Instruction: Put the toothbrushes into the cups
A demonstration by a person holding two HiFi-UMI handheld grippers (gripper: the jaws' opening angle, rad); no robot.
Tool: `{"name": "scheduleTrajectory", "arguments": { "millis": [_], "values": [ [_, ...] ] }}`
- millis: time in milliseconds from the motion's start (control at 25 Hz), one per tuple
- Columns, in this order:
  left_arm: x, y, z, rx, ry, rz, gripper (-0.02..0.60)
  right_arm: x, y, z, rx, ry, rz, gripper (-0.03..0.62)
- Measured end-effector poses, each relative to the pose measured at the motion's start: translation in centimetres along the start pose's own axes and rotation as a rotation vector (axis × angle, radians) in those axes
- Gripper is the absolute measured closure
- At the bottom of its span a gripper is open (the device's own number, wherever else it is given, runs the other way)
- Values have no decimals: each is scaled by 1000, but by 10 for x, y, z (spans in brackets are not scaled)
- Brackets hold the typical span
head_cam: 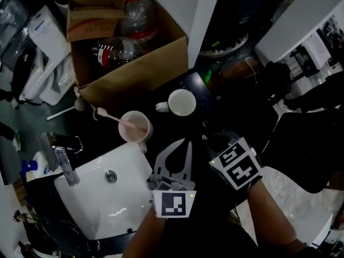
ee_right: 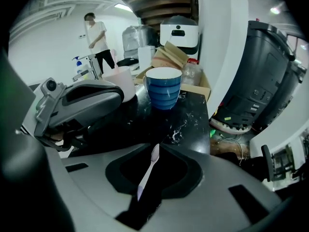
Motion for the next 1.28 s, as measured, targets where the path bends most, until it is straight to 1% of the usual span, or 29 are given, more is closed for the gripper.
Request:
{"name": "scheduleTrajectory", "arguments": {
  "millis": [80,240,440,640,840,1000,1280],
  "values": [
    [0,-1,-1,3,-7,0,573,2,0,0,2,5,-22,504],
    [0,-4,-4,1,-15,8,572,11,-7,3,12,4,-82,480],
    [2,-7,-5,-12,-27,13,572,20,-10,3,28,21,-136,480],
    [2,-8,-6,-27,-31,14,572,22,-5,3,8,28,-186,480],
    [2,-6,-6,-35,-28,27,572,23,-4,3,5,35,-182,481],
    [4,-6,-5,-31,-28,30,572,23,-4,4,4,55,-153,513],
    [2,-2,-2,-9,-27,13,572,14,-8,1,-4,26,-87,523]
  ]
}}
Point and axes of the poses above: the fingertips, and each gripper's own axes: x forward along the fingers, z to its right, y out of its top, the point moved 6 cm from there along -x, backward along the fingers, and after that the axes turned 10 degrees about -x, right-handed, at the moved point
